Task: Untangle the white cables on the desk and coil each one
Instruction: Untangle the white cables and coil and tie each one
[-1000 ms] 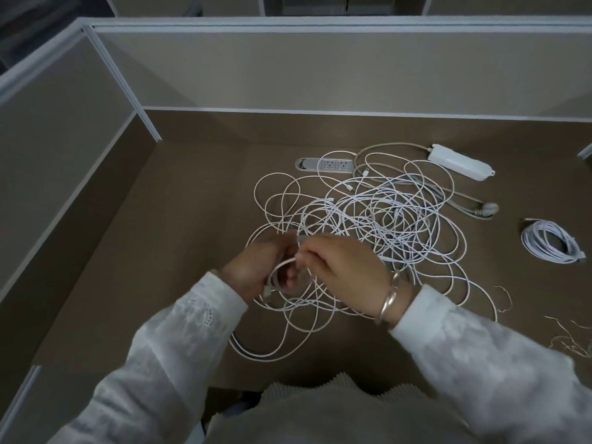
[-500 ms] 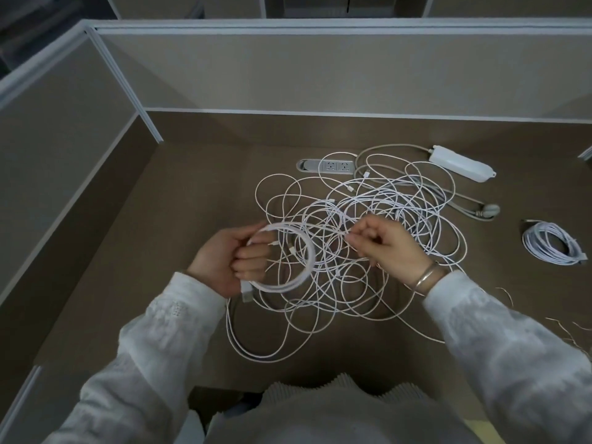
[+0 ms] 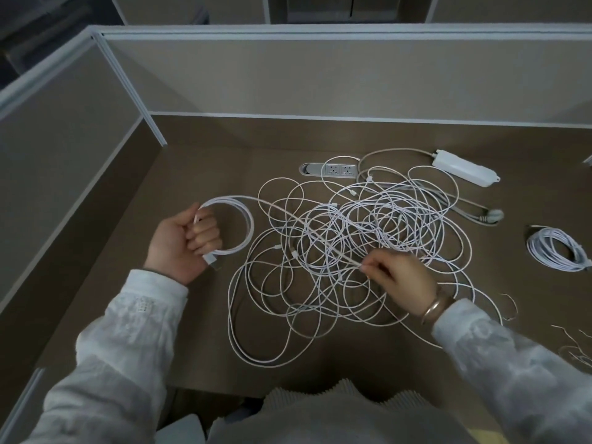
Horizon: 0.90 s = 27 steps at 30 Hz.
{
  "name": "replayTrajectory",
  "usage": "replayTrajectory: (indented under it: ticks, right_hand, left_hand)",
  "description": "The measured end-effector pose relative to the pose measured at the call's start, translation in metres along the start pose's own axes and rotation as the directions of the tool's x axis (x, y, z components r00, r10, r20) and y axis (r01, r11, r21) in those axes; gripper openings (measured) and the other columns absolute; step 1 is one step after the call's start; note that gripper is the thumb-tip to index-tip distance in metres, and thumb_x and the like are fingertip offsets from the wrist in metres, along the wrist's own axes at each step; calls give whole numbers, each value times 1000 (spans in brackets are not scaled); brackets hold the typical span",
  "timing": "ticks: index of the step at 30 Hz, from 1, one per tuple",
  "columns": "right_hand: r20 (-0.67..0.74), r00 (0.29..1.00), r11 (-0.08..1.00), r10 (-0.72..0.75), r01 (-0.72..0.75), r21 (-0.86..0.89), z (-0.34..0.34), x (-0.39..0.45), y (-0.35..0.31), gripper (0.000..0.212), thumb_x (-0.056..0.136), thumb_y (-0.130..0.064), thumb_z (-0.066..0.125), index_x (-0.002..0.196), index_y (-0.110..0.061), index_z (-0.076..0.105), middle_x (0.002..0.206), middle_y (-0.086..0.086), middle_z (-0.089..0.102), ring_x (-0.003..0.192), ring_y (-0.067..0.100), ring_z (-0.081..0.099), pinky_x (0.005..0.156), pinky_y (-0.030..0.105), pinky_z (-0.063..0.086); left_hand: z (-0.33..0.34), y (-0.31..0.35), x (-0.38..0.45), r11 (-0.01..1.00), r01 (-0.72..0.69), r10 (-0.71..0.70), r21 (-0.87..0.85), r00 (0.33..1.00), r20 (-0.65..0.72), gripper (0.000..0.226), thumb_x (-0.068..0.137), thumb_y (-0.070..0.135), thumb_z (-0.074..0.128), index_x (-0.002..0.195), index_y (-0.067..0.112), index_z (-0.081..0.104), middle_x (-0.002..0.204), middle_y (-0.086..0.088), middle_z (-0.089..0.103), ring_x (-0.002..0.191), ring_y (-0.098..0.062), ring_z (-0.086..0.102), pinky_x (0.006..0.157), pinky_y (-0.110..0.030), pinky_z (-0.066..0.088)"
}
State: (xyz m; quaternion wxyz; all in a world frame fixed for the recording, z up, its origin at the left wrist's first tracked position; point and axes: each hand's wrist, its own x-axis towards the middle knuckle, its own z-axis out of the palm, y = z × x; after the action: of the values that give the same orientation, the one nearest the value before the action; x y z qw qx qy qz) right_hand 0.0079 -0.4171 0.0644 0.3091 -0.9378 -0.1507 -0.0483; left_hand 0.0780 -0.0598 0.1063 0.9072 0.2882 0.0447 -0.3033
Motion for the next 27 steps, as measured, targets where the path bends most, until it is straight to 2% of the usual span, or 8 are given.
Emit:
replayTrajectory:
  ticks: [2,7,11,14,18,21,24,27]
  right_hand:
    - [55,991,984,-125,131,-120,1,-1,-29,19,90,-34,52,87,-22,66,79,-8,67,66,15,64,56,28,51]
    - [198,952,947,-233,268,-174,1,5,-93,33,91,-42,33,87,-27,62,77,-12,65,61,10,62,48,21,35]
    - [238,941,966,-240,256,-36,-5,18,-119,25,98,-36,41,97,-22,61,82,-9,62,66,11,55,55,24,35]
    - [202,953,974,-227,224,39,-10,25,-129,24,96,-36,42,93,-21,61,71,-16,48,59,5,42,58,28,36]
    - [130,978,985,-163,153,83,-21,35,-126,27,90,-37,42,90,-20,63,59,-14,46,50,2,38,54,30,36]
    - [77,992,985,-100,87,149,-29,44,-120,30,91,-39,45,89,-18,66,61,-11,56,51,2,45,54,33,42]
    - [55,998,981,-11,1,193,-28,53,-109,28,95,-36,52,88,-12,66,76,3,66,69,17,58,69,39,47]
    - [265,945,840,193,-299,453,-25,55,-99,36,94,-39,54,95,-5,65,88,16,69,77,32,65,75,44,54]
  left_hand:
    - [19,-11,3,983,-91,117,157,979,-168,26,83,25,56,58,18,52,51,9,14,40,-6,10,33,-17,21]
    - [42,-35,19,973,-69,124,218,961,-248,37,91,32,39,56,19,45,42,8,25,34,-6,16,33,-18,20]
    - [57,-53,24,936,7,114,352,940,-322,44,101,34,33,61,17,39,44,4,29,34,-9,28,35,-16,26]
    - [63,-65,23,879,39,140,475,931,-336,43,102,33,36,64,13,39,43,-2,38,34,-16,40,38,-17,35]
    - [70,-75,17,795,56,177,604,931,-319,40,101,25,43,69,2,50,42,-10,49,29,-20,47,34,-19,40]
    - [74,-77,10,790,165,-39,590,975,-221,37,97,22,43,64,8,47,36,-2,32,24,-12,27,33,-13,20]
    - [77,-78,5,856,329,-351,399,936,-20,31,90,19,37,62,18,50,40,9,17,30,-5,12,34,-17,10]
    - [75,-81,7,887,422,-451,187,878,158,23,90,17,45,68,17,53,43,10,20,32,-6,16,34,-18,18]
